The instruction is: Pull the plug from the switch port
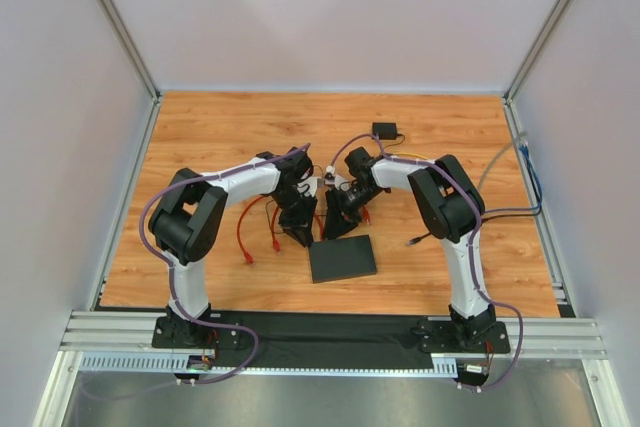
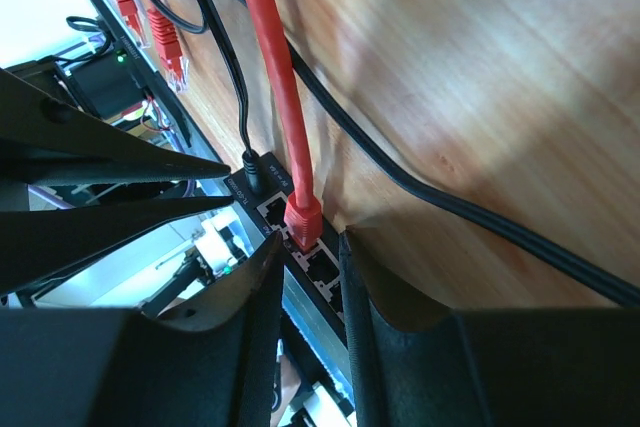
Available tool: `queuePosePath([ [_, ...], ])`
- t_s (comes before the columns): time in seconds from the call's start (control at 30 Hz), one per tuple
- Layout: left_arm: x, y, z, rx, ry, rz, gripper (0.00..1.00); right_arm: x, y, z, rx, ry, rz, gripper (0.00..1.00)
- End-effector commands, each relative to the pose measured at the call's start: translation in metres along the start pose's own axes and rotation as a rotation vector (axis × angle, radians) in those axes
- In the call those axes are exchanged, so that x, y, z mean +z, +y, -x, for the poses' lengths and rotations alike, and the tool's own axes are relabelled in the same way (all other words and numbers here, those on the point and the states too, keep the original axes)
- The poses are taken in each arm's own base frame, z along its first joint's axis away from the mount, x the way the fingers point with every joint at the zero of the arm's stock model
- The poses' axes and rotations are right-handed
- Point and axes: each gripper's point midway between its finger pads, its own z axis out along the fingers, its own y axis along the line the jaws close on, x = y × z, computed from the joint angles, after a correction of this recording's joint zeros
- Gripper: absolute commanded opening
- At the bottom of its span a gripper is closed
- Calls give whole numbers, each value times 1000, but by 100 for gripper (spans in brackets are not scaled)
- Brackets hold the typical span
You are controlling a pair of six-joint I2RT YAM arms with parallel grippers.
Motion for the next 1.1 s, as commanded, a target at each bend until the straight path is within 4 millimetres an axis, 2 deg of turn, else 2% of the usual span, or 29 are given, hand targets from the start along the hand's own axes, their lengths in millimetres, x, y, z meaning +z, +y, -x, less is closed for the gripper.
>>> queuePosePath([
  [0.0, 0, -2, 7, 12, -12, 5, 24, 4, 3, 1, -1, 3, 35, 31],
  [0.53, -1, -4, 10, 14, -13, 2, 24, 12, -1, -4, 25, 8, 62, 31],
  [0.6, -1, -4, 9, 13, -11, 1, 24, 14, 0, -4, 22, 6, 61, 26],
  [0.67, -1, -3, 10, 13, -12, 2, 24, 16, -3, -4, 31, 10, 55, 14],
  [0.73, -1, -4, 9, 14, -10, 2, 24, 18, -6, -7, 38, 11, 47, 10],
  [0.77, -1, -4, 9, 12, -10, 2, 24, 18, -8, -7, 40, 9, 39, 3],
  [0.87, -1, -4, 9, 15, -8, 1, 24, 17, -11, -6, 32, -10, 8, 0],
  [0.97, -1, -4, 8, 17, -3, -2, 24, 12, -19, 7, 34, -113, -89, 0],
  [1.0, -1, -4, 8, 16, -3, -2, 24, 3, -15, 14, 26, -182, -123, 0],
  [1.03, 0, -3, 7, 18, 0, -1, 24, 1, -30, 22, 50, -282, -204, 0],
  [1.07, 0, -3, 7, 16, 3, -1, 24, -4, -30, 26, 57, -341, -213, 0],
])
